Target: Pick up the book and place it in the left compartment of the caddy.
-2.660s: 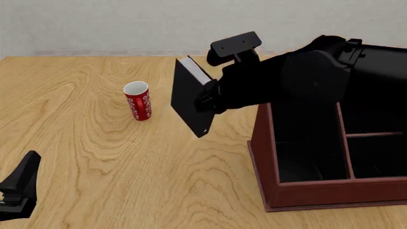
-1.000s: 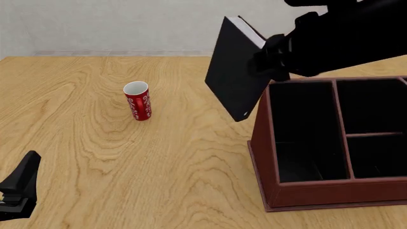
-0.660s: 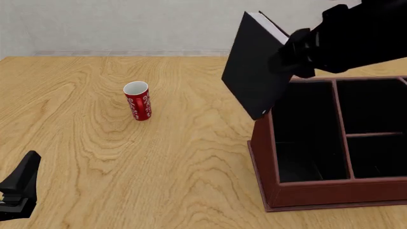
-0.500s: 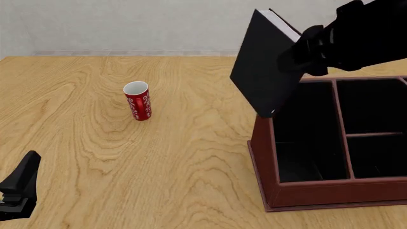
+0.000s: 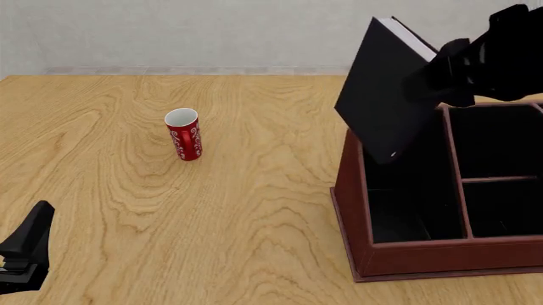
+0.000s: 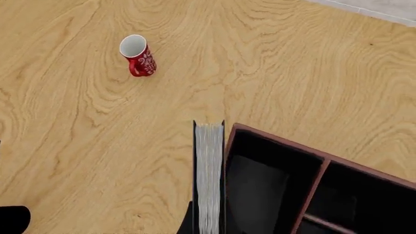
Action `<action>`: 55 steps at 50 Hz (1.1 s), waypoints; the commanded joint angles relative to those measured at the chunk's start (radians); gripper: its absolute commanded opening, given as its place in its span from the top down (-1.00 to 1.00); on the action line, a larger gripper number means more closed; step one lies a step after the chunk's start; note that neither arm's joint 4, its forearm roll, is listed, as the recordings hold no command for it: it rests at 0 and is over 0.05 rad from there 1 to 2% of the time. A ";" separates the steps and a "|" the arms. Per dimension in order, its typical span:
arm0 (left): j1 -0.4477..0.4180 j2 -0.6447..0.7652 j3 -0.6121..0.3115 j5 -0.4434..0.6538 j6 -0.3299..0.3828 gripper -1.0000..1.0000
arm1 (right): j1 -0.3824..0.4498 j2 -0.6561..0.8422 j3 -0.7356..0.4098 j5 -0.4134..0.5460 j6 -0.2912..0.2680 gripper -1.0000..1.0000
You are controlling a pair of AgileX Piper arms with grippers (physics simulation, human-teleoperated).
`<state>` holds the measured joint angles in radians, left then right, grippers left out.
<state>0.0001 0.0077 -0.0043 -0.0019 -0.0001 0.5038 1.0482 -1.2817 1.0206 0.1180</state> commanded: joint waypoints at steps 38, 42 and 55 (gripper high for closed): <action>0.000 0.000 0.000 0.000 0.000 -1.00 | -0.163 -0.175 0.218 -0.044 0.055 1.00; 0.000 0.000 0.000 0.000 0.000 -1.00 | -0.181 -0.184 0.239 -0.062 0.055 1.00; 0.000 0.000 0.000 0.000 0.000 -1.00 | -0.179 -0.182 0.286 -0.120 0.081 1.00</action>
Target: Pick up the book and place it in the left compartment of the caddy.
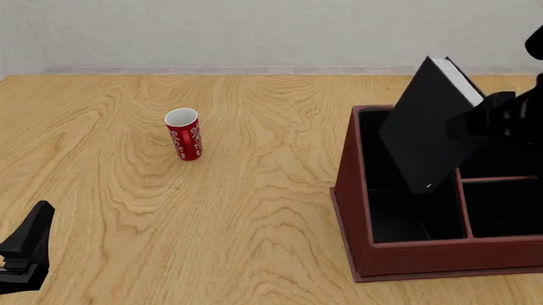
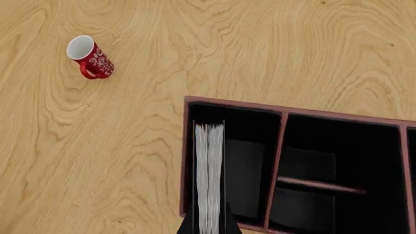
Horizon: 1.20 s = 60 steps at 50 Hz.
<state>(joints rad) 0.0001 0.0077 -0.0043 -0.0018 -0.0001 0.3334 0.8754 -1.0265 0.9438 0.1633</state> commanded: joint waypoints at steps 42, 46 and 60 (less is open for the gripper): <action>0.000 0.000 0.000 0.000 0.000 -1.00 | -0.024 0.034 0.115 -0.102 0.068 1.00; 0.000 0.000 0.000 0.000 0.000 -1.00 | -0.024 0.035 0.117 -0.104 0.071 1.00; 0.000 0.000 0.000 0.000 0.000 -1.00 | -0.036 0.035 0.151 -0.125 0.077 1.00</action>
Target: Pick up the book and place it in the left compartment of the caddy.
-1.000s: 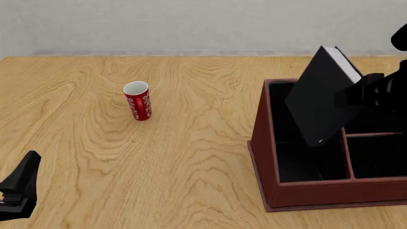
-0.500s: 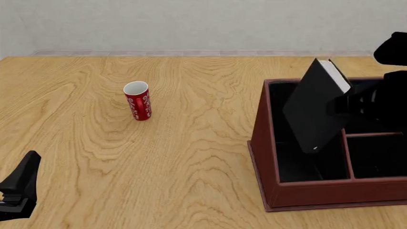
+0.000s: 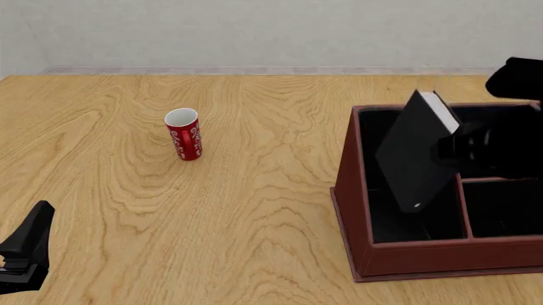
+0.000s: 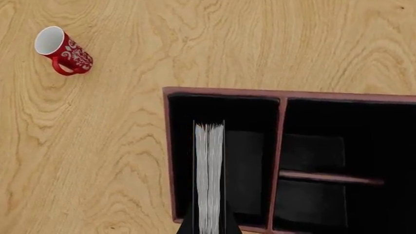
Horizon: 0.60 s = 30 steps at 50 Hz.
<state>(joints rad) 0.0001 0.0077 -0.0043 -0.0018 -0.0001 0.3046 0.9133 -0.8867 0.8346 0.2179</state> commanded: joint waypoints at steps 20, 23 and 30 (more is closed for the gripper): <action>0.000 0.000 0.000 0.000 0.000 -1.00 | -0.024 -0.006 0.066 -0.057 0.031 1.00; 0.000 0.000 0.000 0.000 0.000 -1.00 | -0.023 -0.006 0.076 -0.065 0.034 1.00; 0.000 0.000 0.000 0.000 0.000 -1.00 | -0.024 -0.006 0.084 -0.067 0.033 1.00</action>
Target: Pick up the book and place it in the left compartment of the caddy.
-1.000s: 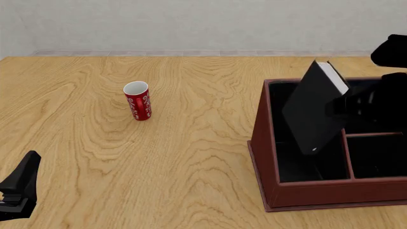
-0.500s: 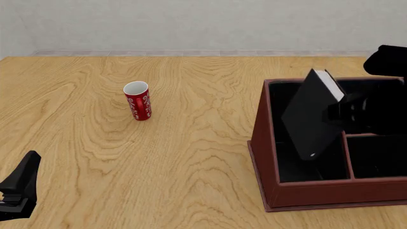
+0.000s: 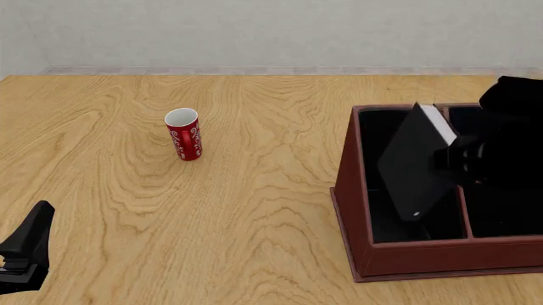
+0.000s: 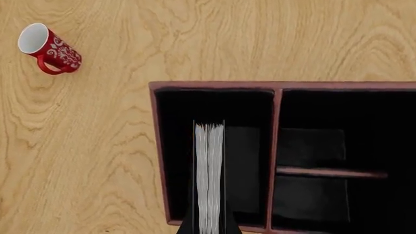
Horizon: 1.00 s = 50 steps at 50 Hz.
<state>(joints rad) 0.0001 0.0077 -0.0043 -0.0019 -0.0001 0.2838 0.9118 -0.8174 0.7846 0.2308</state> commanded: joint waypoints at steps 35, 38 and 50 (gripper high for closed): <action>0.000 0.000 0.000 0.000 0.000 -1.00 | 0.019 0.013 0.075 -0.072 0.048 1.00; 0.000 0.000 0.000 0.000 0.000 -1.00 | 0.018 0.013 0.082 -0.077 0.050 1.00; 0.000 0.000 0.000 0.000 0.000 -1.00 | 0.013 0.031 0.097 -0.096 0.045 1.00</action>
<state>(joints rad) 0.0001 0.0077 -0.0043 -0.0019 -0.0002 0.3000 0.9354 -0.7235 0.7053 0.2613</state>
